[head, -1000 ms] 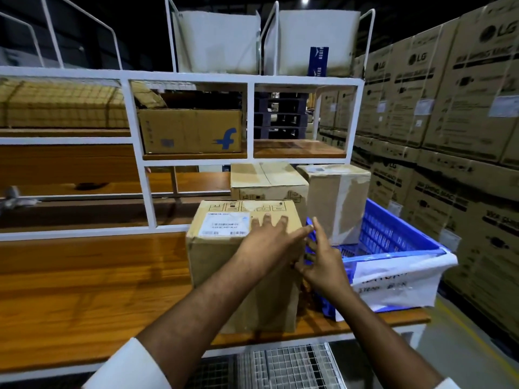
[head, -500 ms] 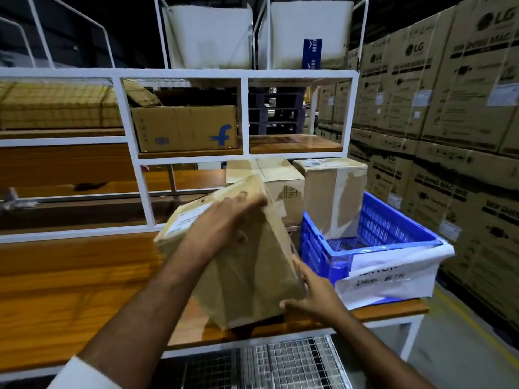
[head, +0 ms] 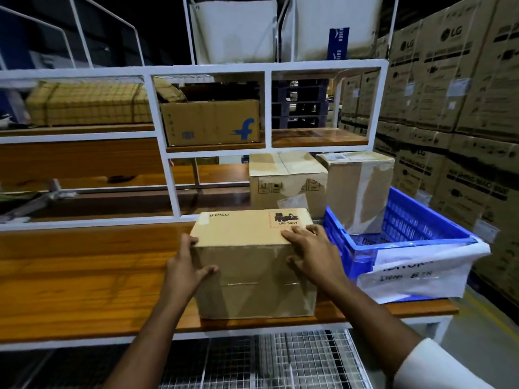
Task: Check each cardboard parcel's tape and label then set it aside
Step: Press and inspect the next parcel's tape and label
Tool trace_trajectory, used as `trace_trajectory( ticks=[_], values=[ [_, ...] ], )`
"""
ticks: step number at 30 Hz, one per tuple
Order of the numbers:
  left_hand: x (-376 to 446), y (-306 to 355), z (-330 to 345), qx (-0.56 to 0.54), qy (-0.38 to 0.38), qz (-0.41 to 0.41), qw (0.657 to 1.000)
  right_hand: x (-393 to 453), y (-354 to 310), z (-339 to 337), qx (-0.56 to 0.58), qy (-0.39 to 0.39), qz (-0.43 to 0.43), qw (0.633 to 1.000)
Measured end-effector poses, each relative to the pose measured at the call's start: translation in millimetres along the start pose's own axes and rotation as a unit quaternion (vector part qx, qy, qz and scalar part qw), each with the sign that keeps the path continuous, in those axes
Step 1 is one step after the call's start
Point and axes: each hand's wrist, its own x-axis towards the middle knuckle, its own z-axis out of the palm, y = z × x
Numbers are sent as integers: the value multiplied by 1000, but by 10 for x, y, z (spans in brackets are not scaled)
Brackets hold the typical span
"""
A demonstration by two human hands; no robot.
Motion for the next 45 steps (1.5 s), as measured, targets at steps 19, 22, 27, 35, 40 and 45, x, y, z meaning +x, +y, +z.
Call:
trace_trajectory(
  ticks=[19,22,27,35,40,45],
  values=[
    [-51,1577,1124,428,-150,349,820,-529,649,283,328,-42,185,925],
    [-31,1579,1044,420,-150,371,814,-568,627,340,330,-60,169,927],
    [94,1549,658,371,-98,373,845,-542,578,428,311,-37,122,942],
    [190,1107,-147,29,39,200,979,-106,411,10,286,120,67,948],
    [61,616,-60,-88,88,106,987,145,210,-131,266,82,24,960],
    [4,405,-108,-74,99,70,990,193,-15,-81,258,42,4,965]
  ],
)
